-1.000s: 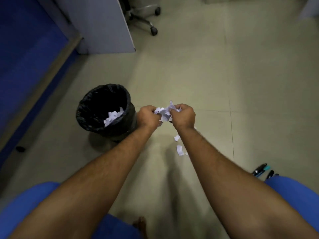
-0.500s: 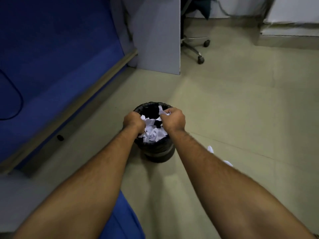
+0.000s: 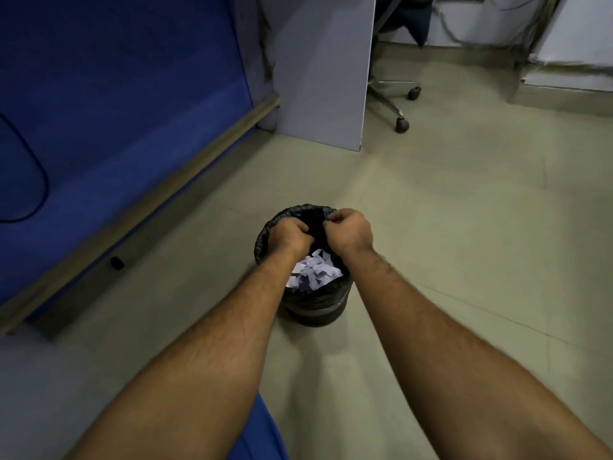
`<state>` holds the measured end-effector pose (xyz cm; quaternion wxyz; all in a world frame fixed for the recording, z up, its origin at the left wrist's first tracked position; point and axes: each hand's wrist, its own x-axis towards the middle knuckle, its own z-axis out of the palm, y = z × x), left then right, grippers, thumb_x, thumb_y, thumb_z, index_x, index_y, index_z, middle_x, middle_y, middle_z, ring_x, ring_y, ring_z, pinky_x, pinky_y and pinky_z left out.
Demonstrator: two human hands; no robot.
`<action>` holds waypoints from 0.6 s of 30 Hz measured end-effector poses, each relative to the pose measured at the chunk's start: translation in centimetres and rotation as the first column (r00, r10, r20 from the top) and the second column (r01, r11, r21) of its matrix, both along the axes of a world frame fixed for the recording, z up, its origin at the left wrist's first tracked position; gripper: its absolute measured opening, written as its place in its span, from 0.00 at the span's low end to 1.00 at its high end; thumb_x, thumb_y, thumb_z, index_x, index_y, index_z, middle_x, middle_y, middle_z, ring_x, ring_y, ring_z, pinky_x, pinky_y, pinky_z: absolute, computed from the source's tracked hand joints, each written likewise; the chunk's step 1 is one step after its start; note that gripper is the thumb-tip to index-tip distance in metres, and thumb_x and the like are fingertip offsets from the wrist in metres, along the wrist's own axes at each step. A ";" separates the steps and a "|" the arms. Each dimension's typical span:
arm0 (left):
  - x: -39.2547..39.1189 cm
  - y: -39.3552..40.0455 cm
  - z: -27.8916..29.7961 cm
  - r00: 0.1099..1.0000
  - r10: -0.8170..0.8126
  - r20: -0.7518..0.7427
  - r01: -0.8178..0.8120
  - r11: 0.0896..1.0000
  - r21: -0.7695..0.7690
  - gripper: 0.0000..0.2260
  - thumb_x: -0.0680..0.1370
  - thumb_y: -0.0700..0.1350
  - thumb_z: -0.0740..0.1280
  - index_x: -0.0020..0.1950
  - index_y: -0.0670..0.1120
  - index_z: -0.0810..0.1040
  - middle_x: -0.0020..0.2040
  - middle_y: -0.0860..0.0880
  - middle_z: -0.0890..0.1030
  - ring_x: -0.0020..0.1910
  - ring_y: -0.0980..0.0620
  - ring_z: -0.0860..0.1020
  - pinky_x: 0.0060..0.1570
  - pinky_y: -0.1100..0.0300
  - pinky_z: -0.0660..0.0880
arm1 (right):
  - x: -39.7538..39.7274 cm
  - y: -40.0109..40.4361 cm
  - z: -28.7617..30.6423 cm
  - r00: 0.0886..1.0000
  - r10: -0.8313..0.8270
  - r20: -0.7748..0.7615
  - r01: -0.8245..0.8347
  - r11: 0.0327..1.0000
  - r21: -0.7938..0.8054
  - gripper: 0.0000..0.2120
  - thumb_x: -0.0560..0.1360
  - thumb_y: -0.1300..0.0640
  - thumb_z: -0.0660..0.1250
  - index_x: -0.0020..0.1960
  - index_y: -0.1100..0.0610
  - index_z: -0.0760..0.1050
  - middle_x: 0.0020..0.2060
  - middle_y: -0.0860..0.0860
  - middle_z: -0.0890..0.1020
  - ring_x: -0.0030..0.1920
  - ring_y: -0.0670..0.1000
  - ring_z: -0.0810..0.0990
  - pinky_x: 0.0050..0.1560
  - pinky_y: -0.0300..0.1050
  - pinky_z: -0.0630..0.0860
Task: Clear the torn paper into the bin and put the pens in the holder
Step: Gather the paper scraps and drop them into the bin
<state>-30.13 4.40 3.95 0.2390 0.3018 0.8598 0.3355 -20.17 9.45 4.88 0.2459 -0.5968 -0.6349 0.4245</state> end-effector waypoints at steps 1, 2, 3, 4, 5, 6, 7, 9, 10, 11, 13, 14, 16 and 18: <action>0.5 0.3 0.3 0.998 -0.048 0.028 0.046 0.998 0.043 0.09 0.69 0.39 0.75 0.48 0.48 0.84 0.49 0.46 0.85 0.49 0.45 0.83 0.53 0.56 0.80 | 0.4 0.1 0.1 0.999 -0.030 -0.038 0.030 0.999 0.012 0.08 0.72 0.56 0.69 0.50 0.53 0.82 0.47 0.50 0.85 0.49 0.53 0.83 0.48 0.41 0.76; 1.1 0.6 0.6 0.993 -0.097 0.065 0.091 0.993 0.077 0.08 0.69 0.39 0.74 0.45 0.48 0.84 0.46 0.46 0.85 0.47 0.44 0.84 0.52 0.53 0.81 | 0.9 0.1 0.3 0.995 -0.064 -0.080 0.067 0.997 0.029 0.07 0.72 0.56 0.68 0.49 0.53 0.82 0.46 0.50 0.85 0.48 0.53 0.83 0.48 0.41 0.76; 1.8 0.8 0.8 0.983 -0.154 0.096 0.143 0.983 0.113 0.06 0.68 0.39 0.74 0.42 0.49 0.83 0.43 0.45 0.85 0.45 0.43 0.84 0.50 0.50 0.81 | 1.5 0.1 0.5 0.985 -0.112 -0.130 0.119 0.992 0.052 0.07 0.72 0.56 0.68 0.48 0.54 0.82 0.45 0.50 0.85 0.48 0.53 0.82 0.48 0.41 0.76; 2.7 1.3 0.5 0.970 -0.208 0.124 0.190 0.972 0.140 0.05 0.67 0.40 0.72 0.41 0.49 0.83 0.40 0.45 0.85 0.43 0.42 0.84 0.49 0.48 0.82 | 2.3 -0.1 0.5 0.969 -0.173 -0.179 0.187 0.980 0.067 0.07 0.72 0.57 0.67 0.48 0.54 0.82 0.45 0.50 0.85 0.47 0.52 0.82 0.49 0.41 0.76; 3.6 1.6 0.2 0.959 -0.248 0.135 0.225 0.960 0.169 0.05 0.67 0.41 0.71 0.41 0.48 0.83 0.38 0.46 0.85 0.41 0.43 0.84 0.48 0.46 0.82 | 3.2 -0.3 0.4 0.946 -0.234 -0.224 0.255 0.964 0.072 0.07 0.73 0.58 0.66 0.48 0.54 0.82 0.45 0.50 0.85 0.47 0.51 0.81 0.48 0.40 0.74; 4.9 1.9 0.1 0.950 -0.280 0.136 0.253 0.949 0.186 0.06 0.67 0.41 0.70 0.43 0.47 0.83 0.38 0.46 0.85 0.40 0.44 0.84 0.47 0.46 0.82 | 4.3 -0.4 0.2 0.916 -0.300 -0.268 0.328 0.942 0.066 0.07 0.73 0.58 0.66 0.48 0.54 0.82 0.45 0.50 0.85 0.46 0.50 0.80 0.47 0.39 0.72; 6.0 2.1 0.0 0.944 -0.306 0.126 0.280 0.941 0.188 0.06 0.69 0.41 0.70 0.44 0.47 0.83 0.38 0.46 0.85 0.40 0.45 0.83 0.47 0.47 0.82 | 5.4 -0.6 -0.3 0.883 -0.357 -0.304 0.390 0.919 0.054 0.07 0.74 0.59 0.66 0.49 0.55 0.82 0.45 0.50 0.84 0.46 0.50 0.80 0.47 0.38 0.71; 8.9 2.7 -0.7 0.930 -0.348 0.116 0.327 0.930 0.169 0.05 0.71 0.40 0.71 0.46 0.47 0.83 0.37 0.47 0.83 0.40 0.44 0.84 0.46 0.49 0.83 | 8.0 -0.8 -1.8 0.830 -0.443 -0.338 0.479 0.878 0.024 0.07 0.73 0.59 0.66 0.50 0.55 0.81 0.44 0.48 0.83 0.46 0.49 0.80 0.48 0.39 0.71; 10.4 3.0 -1.5 0.923 -0.368 0.108 0.348 0.922 0.167 0.07 0.72 0.39 0.71 0.48 0.46 0.82 0.36 0.47 0.82 0.41 0.43 0.83 0.45 0.50 0.82 | 9.3 -0.9 -2.8 0.813 -0.470 -0.345 0.506 0.863 0.017 0.07 0.73 0.60 0.66 0.50 0.54 0.81 0.44 0.47 0.83 0.46 0.48 0.79 0.48 0.39 0.72; 12.3 3.2 -2.9 0.918 -0.387 0.086 0.370 0.915 0.163 0.09 0.72 0.38 0.70 0.50 0.46 0.82 0.37 0.47 0.82 0.42 0.42 0.83 0.46 0.50 0.82 | 10.9 -1.1 -4.2 0.797 -0.494 -0.347 0.532 0.846 0.018 0.07 0.74 0.60 0.66 0.50 0.54 0.80 0.43 0.46 0.82 0.45 0.47 0.79 0.48 0.40 0.73; 16.2 2.6 -5.9 0.908 -0.418 0.024 0.414 0.904 0.111 0.12 0.72 0.38 0.66 0.53 0.47 0.82 0.43 0.46 0.84 0.46 0.44 0.83 0.50 0.57 0.79 | 14.3 -1.6 -7.4 0.767 -0.552 -0.328 0.586 0.810 0.006 0.06 0.75 0.60 0.67 0.50 0.55 0.80 0.44 0.47 0.82 0.44 0.46 0.78 0.47 0.37 0.71; 18.2 1.9 -8.1 0.900 -0.435 0.010 0.433 0.899 0.067 0.12 0.73 0.38 0.65 0.54 0.47 0.82 0.48 0.46 0.84 0.49 0.45 0.82 0.50 0.61 0.77 | 16.3 -2.3 -9.6 0.750 -0.593 -0.293 0.618 0.786 -0.008 0.07 0.75 0.61 0.66 0.51 0.56 0.80 0.45 0.49 0.83 0.45 0.47 0.79 0.48 0.35 0.69; 21.4 0.2 -11.9 0.873 -0.483 0.062 0.484 0.875 -0.002 0.14 0.75 0.37 0.63 0.57 0.46 0.81 0.54 0.48 0.83 0.53 0.48 0.80 0.48 0.65 0.72 | 19.9 -3.8 -14.5 0.758 -0.628 -0.175 0.629 0.775 -0.055 0.10 0.75 0.63 0.64 0.55 0.57 0.80 0.49 0.51 0.83 0.48 0.49 0.79 0.50 0.36 0.69; 23.0 -1.3 -15.7 0.831 -0.545 0.113 0.554 0.829 -0.080 0.14 0.75 0.37 0.63 0.58 0.47 0.79 0.56 0.48 0.82 0.55 0.48 0.79 0.51 0.62 0.73 | 22.7 -5.4 -18.9 0.843 -0.536 -0.044 0.530 0.842 -0.100 0.12 0.75 0.61 0.64 0.57 0.54 0.80 0.53 0.50 0.82 0.52 0.50 0.80 0.52 0.38 0.70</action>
